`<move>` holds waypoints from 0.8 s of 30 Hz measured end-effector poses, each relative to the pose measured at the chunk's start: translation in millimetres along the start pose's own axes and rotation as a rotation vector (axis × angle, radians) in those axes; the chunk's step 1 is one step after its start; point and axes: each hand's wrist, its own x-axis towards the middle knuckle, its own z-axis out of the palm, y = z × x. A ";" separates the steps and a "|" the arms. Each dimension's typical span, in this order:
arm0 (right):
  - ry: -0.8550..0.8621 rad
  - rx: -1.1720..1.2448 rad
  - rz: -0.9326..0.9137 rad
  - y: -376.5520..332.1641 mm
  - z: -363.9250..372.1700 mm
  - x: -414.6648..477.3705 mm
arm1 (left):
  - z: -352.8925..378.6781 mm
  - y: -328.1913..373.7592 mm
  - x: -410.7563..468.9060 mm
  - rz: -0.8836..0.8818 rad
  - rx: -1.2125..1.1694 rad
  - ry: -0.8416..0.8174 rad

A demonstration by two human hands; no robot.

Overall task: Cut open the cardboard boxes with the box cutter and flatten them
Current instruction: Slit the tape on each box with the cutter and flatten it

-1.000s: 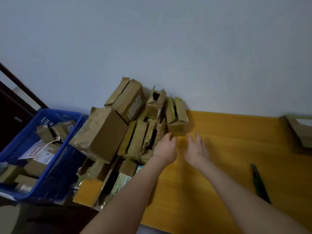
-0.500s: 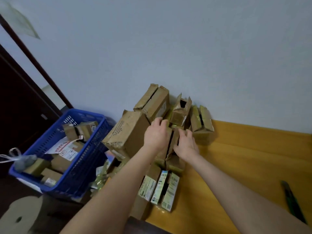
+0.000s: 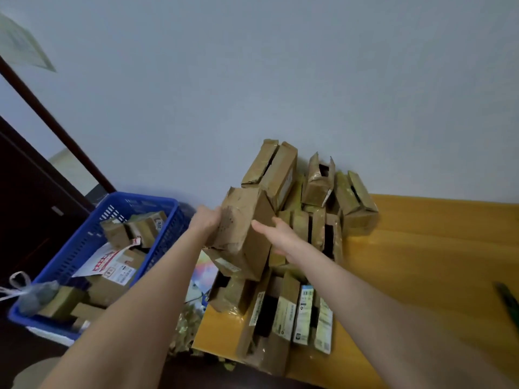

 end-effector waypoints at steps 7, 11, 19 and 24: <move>0.218 0.104 -0.018 -7.2 16.1 -4.9 | -17.1 16.8 -8.7 0.212 0.022 -0.202; 0.406 0.084 -0.043 -16.2 -8.4 -20.2 | -30.5 49.3 -27.7 0.349 0.035 -0.189; 0.591 0.695 -0.129 -24.2 -84.7 -78.9 | -4.9 127.6 -104.8 0.842 0.038 -0.045; 0.621 0.853 -0.156 3.0 -136.8 -121.7 | 47.9 147.8 -146.3 0.658 -0.423 -0.440</move>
